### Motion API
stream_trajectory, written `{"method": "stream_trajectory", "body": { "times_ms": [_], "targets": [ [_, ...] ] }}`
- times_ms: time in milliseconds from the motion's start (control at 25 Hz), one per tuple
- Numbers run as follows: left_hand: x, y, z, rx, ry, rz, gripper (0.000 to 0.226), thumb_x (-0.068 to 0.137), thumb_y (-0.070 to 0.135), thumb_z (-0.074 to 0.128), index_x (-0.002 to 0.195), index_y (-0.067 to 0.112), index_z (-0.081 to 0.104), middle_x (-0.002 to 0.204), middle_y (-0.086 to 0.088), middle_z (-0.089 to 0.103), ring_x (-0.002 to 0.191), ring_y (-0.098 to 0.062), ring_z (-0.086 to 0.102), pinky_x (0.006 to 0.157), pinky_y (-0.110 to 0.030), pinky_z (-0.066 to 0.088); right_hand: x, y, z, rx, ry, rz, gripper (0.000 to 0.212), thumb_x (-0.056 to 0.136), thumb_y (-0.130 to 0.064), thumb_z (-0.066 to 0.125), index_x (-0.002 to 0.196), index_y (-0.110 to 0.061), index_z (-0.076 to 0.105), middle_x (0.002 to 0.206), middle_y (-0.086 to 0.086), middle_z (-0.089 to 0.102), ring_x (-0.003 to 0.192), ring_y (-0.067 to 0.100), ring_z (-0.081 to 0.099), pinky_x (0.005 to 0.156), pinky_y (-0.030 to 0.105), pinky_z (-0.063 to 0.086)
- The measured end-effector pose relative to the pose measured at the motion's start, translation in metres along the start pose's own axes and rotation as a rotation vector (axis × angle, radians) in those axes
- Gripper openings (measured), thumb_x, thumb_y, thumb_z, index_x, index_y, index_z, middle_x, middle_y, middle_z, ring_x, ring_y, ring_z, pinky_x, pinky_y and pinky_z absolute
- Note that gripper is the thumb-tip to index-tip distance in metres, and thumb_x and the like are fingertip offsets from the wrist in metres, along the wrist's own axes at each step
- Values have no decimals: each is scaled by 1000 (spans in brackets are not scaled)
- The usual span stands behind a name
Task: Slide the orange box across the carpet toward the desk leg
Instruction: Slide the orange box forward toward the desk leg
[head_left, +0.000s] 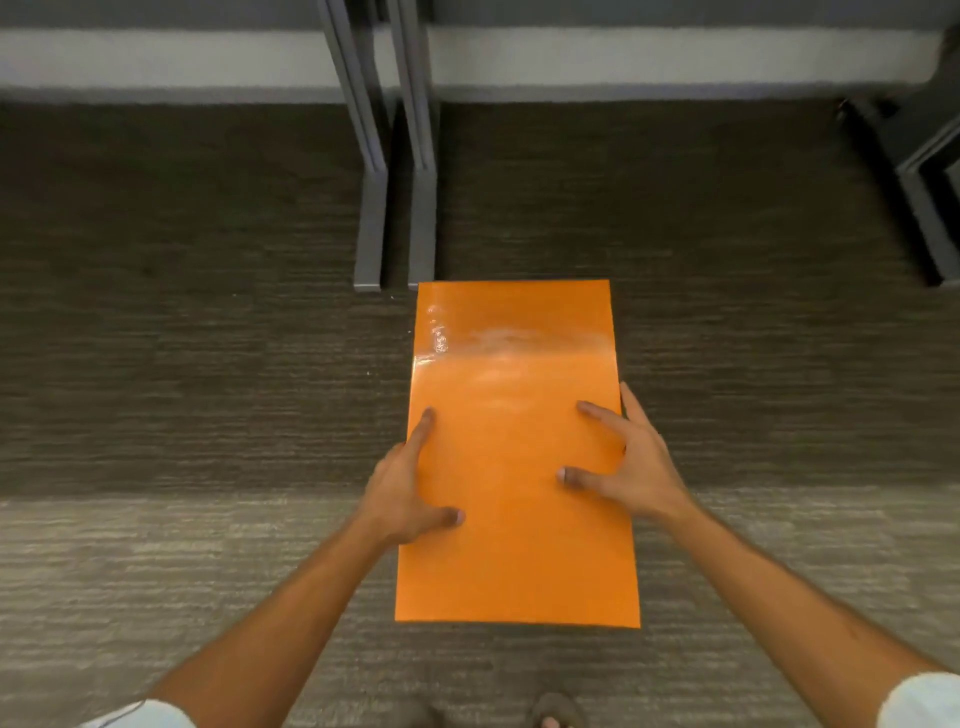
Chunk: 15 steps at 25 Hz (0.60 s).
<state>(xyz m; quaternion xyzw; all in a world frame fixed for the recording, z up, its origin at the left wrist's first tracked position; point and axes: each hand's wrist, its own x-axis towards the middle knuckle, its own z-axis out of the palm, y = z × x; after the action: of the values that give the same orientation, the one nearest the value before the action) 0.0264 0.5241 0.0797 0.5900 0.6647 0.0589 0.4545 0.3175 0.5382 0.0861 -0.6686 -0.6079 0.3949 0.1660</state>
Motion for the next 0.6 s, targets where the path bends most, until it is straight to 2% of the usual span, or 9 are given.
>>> {"method": "stream_trajectory", "body": {
  "times_ms": [120,240,320,440,520,600],
  "targets": [
    [58,3,-5,8,26,19,135,57,38,92,154,39,-1,154,-8,35,139,-33,36,108,-46,39,59,8,-8,-34,-28,-19,94,63,-53,84,145,-30,44,161,1,21,146,28,29,115,47,36],
    [119,8,-12,-44,31,-40,136,56,32,93,152,46,-2,156,-9,32,139,-34,37,105,-44,42,120,17,-14,-20,-81,-2,95,62,-50,86,145,-30,44,157,0,34,142,24,38,110,35,40],
    [159,8,-18,-63,26,-63,135,56,30,93,151,47,-3,157,-7,30,138,-32,39,105,-41,43,161,21,-14,0,-111,9,92,62,-42,89,143,-29,47,160,-1,29,143,20,34,110,32,38],
    [226,5,-28,-6,0,42,135,58,27,92,154,37,-2,163,2,21,145,-28,30,112,-35,34,229,32,-8,14,-46,-16,83,63,-32,90,138,-21,55,159,4,30,144,22,33,116,39,36],
    [266,2,-33,29,21,76,135,57,24,93,155,33,1,163,2,22,145,-26,29,107,-28,28,267,43,5,30,-11,-25,80,65,-28,89,137,-17,55,155,7,34,141,22,37,113,34,36],
    [307,-5,-37,23,50,54,135,55,21,94,155,33,4,161,-2,28,143,-27,32,103,-28,29,306,56,18,46,-3,-11,78,69,-28,88,138,-19,53,156,6,34,138,19,37,109,29,36]
  ]
}}
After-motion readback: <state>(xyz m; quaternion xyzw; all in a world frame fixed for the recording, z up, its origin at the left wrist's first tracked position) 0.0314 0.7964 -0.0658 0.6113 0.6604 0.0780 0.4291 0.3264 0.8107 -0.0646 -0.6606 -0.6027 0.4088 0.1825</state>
